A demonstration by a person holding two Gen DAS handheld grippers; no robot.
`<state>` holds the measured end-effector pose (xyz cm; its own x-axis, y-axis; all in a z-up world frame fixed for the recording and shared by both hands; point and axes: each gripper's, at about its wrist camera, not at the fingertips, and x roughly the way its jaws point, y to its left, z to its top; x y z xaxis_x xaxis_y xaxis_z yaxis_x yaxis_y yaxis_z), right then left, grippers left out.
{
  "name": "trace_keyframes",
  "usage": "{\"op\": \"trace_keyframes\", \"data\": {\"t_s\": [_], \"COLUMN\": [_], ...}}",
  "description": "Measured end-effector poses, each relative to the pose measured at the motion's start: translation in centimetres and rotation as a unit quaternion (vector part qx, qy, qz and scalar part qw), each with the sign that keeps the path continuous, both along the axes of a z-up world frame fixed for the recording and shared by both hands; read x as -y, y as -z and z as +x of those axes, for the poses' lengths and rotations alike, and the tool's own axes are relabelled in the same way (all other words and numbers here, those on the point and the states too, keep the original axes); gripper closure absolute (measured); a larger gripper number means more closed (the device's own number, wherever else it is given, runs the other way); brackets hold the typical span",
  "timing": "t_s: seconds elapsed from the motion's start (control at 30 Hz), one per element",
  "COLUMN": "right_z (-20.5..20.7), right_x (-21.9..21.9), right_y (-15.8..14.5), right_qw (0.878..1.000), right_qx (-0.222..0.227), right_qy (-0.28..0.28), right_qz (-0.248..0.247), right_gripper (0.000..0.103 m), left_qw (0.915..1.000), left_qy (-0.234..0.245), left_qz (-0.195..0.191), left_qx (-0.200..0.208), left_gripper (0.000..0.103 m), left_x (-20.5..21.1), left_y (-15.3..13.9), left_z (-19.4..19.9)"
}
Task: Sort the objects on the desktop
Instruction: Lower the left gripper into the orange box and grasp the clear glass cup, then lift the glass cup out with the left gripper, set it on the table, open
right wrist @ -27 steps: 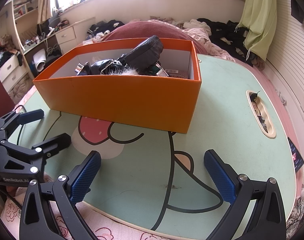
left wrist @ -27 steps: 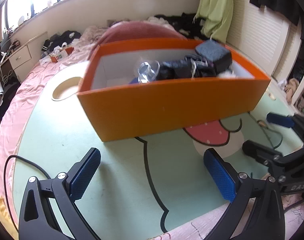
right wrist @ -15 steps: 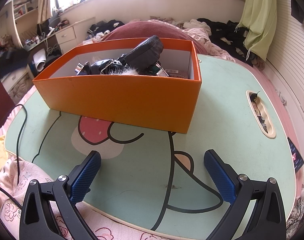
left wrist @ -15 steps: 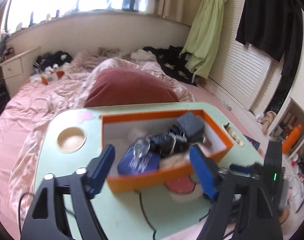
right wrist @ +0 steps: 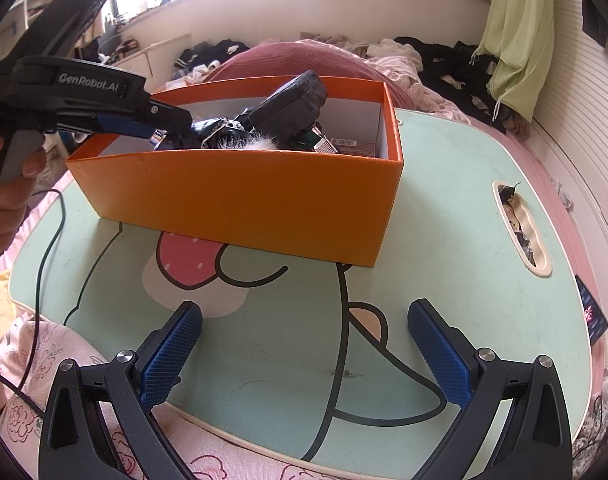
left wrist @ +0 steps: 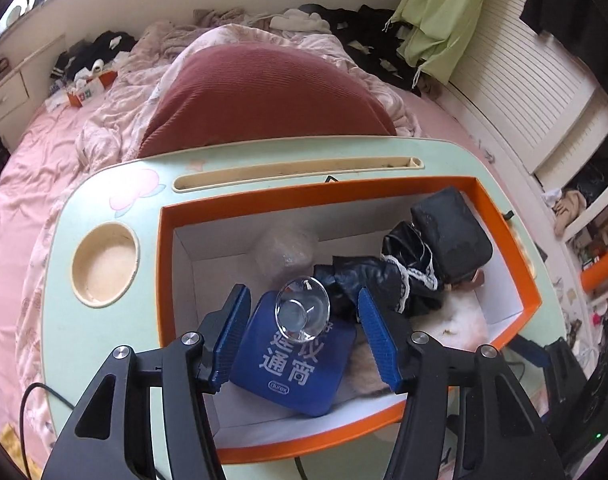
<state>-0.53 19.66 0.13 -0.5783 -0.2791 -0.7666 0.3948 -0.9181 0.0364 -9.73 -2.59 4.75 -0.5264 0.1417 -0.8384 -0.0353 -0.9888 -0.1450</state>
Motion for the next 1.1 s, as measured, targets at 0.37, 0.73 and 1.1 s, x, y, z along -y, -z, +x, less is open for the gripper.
{"op": "trace_keyframes", "data": {"t_s": [0.37,0.73,1.1], "right_z": [-0.1,-0.1,-0.2], "right_x": [0.1,0.1,0.0], "right_y": [0.1,0.1,0.1], "right_qw": [1.000,1.000,1.000], "right_qx": [0.000,0.001,0.001], "right_qy": [0.000,0.000,0.000], "right_qz": [0.000,0.000,0.000], "right_gripper": [0.000,0.000,0.000], "left_qw": [0.9996,0.9925,0.9956], "left_qy": [0.004,0.069,0.057], "left_qz": [-0.018,0.050,0.001], "left_qx": [-0.019,-0.088,-0.074], "left_gripper": [0.075,0.075,0.073], "left_x": [1.1,-0.5,-3.3], "left_y": [-0.7,-2.9,3.1], "left_z": [-0.1,10.0,8.9]}}
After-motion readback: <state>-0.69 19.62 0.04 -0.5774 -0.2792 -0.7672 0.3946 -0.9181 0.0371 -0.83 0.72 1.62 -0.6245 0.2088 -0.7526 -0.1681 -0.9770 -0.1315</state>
